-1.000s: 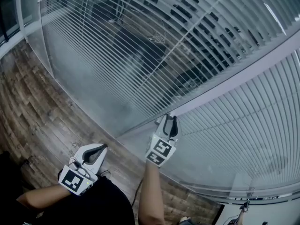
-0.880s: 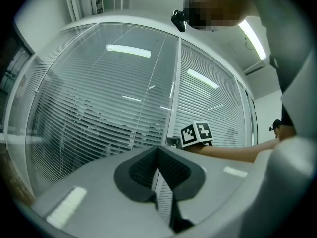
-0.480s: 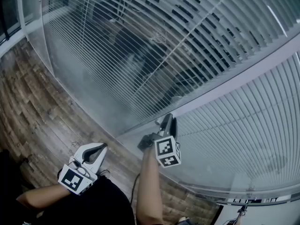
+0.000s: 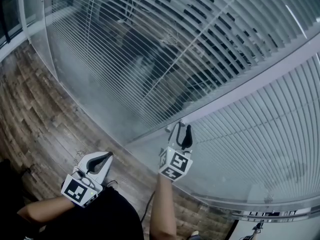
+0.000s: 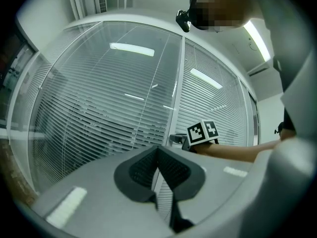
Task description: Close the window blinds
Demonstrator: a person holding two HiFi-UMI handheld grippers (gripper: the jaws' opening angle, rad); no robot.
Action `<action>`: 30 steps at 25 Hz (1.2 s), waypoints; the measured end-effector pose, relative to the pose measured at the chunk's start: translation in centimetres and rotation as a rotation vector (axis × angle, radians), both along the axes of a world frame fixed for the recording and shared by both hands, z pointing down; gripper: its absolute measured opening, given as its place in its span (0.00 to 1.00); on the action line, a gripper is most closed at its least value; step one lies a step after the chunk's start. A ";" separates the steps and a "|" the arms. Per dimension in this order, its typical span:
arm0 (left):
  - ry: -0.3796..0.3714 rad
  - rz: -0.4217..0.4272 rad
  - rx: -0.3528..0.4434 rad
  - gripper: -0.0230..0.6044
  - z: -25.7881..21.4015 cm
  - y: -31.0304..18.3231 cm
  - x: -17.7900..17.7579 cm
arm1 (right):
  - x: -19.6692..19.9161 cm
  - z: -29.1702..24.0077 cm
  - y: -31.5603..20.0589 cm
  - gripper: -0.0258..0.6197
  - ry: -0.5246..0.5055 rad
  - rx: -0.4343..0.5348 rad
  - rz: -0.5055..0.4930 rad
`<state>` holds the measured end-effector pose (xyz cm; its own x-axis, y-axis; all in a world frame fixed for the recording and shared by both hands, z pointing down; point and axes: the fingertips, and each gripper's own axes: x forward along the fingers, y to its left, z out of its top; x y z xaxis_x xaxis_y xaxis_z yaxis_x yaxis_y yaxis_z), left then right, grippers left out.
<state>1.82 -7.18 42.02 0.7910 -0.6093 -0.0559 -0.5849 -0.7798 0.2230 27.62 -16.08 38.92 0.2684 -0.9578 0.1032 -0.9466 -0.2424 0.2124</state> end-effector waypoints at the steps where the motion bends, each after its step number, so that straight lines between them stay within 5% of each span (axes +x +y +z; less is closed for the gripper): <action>1: 0.000 0.000 -0.003 0.04 0.0 0.0 0.0 | -0.3 0.0 -0.2 0.26 0.080 -0.029 -0.008; 13: 0.003 -0.002 -0.009 0.04 0.1 0.0 0.5 | -0.2 1.6 -1.3 0.25 0.537 -0.231 0.077; 30: 0.007 -0.010 -0.010 0.04 0.1 -0.1 1.2 | 0.1 1.0 -1.1 0.25 0.177 -0.083 0.070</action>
